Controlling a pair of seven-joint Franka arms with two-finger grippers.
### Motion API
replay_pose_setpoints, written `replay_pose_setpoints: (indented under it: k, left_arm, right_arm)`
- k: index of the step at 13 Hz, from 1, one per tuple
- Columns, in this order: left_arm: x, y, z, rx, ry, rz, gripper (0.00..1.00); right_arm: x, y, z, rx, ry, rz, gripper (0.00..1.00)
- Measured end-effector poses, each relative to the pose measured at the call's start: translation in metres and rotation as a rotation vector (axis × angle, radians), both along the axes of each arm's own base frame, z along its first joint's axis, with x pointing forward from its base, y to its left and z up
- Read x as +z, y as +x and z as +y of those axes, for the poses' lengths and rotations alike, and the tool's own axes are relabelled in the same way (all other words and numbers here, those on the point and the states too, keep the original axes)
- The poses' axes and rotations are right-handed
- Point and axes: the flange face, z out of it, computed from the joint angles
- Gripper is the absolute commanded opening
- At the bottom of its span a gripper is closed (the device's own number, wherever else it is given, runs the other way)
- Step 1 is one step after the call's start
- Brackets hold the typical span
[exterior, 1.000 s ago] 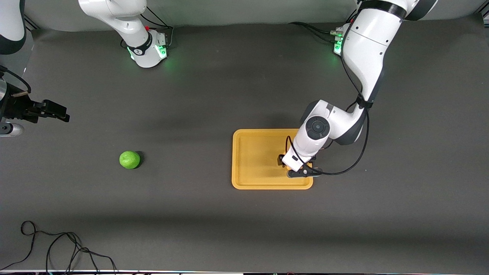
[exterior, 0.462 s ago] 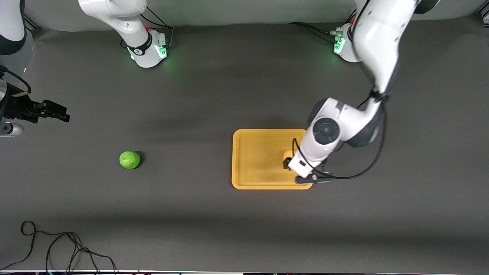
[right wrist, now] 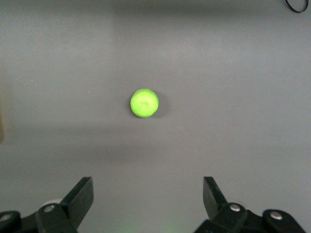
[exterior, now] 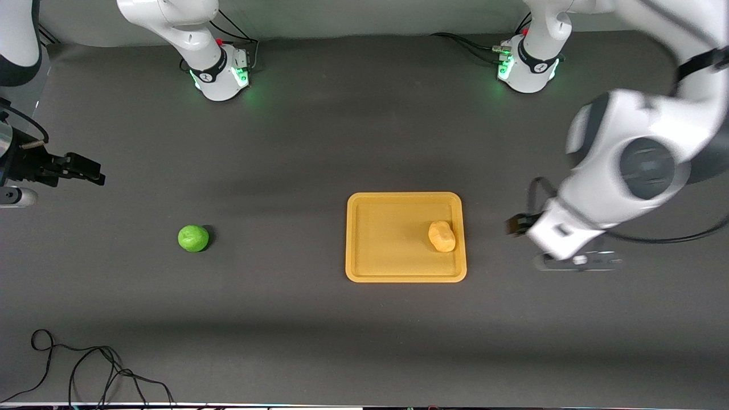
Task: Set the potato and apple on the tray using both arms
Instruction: 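Withdraw the left gripper while the right gripper reaches the green apple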
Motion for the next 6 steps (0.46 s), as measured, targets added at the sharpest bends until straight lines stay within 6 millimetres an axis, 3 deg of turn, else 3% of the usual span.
replay_pose_setpoints:
  k: [2,4,6]
  left_arm:
    - [0.031,-0.007,0.057,-0.035,-0.002,0.014,0.99]
    - [0.060,-0.020,0.108,-0.035,-0.005,0.022,0.98]
    - [0.081,-0.033,0.136,-0.017,-0.004,0.022,0.96]
  right_arm:
    - [-0.021,0.014,0.002,0.003,0.008,-0.025,1.00]
    - [-0.065,0.025,0.008,0.001,0.039,-0.057,1.00]
    - [-0.118,0.029,0.019,0.014,0.041,-0.105,1.00]
